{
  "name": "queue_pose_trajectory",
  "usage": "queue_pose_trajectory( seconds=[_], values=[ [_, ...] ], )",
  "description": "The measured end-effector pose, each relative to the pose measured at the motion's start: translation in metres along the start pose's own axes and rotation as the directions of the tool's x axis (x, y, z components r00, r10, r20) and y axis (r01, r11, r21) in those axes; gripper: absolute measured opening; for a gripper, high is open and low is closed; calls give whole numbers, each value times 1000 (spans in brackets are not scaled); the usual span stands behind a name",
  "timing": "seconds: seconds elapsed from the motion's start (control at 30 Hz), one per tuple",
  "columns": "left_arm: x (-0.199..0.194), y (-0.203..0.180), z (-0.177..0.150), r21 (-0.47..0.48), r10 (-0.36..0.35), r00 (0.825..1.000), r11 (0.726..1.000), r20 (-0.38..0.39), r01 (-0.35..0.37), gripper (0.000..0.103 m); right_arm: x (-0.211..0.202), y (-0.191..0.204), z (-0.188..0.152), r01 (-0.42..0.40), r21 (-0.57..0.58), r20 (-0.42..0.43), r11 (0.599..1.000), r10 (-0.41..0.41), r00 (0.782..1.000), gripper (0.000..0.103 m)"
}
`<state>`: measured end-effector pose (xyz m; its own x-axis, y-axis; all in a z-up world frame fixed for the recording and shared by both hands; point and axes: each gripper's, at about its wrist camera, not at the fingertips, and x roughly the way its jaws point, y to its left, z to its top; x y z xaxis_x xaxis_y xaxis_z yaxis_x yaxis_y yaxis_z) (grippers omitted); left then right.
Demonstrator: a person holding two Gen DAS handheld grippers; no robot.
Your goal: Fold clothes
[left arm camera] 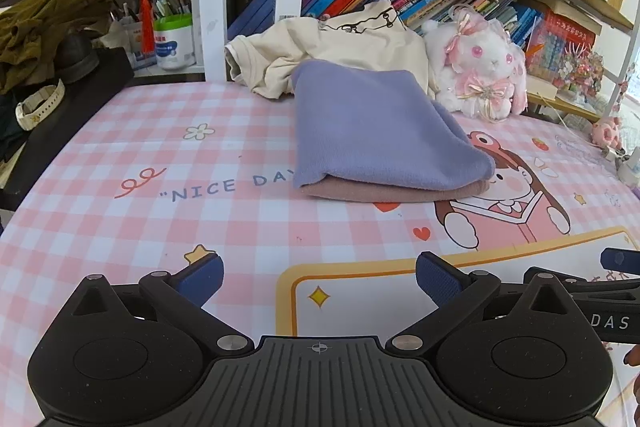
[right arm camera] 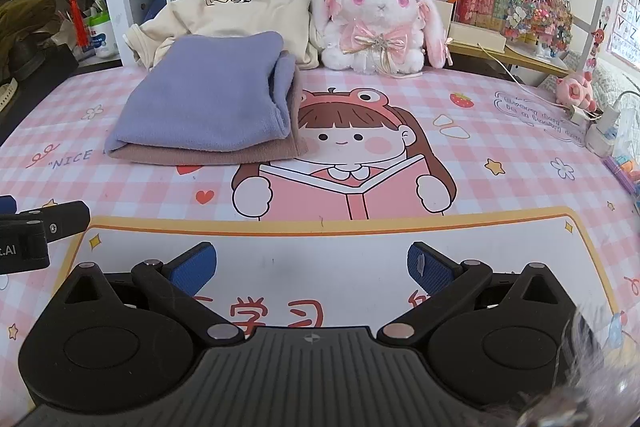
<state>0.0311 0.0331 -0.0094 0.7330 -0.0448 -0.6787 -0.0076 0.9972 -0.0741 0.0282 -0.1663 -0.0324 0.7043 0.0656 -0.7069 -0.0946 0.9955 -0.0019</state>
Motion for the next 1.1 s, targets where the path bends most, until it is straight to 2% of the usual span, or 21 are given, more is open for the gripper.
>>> queue_pose_trajectory(
  seconds=[1.1],
  values=[
    [-7, 0, -1, 2, 13, 1000, 1000, 13, -13, 103, -3, 2, -3, -10, -3, 1, 1000, 10, 1000, 103]
  ],
)
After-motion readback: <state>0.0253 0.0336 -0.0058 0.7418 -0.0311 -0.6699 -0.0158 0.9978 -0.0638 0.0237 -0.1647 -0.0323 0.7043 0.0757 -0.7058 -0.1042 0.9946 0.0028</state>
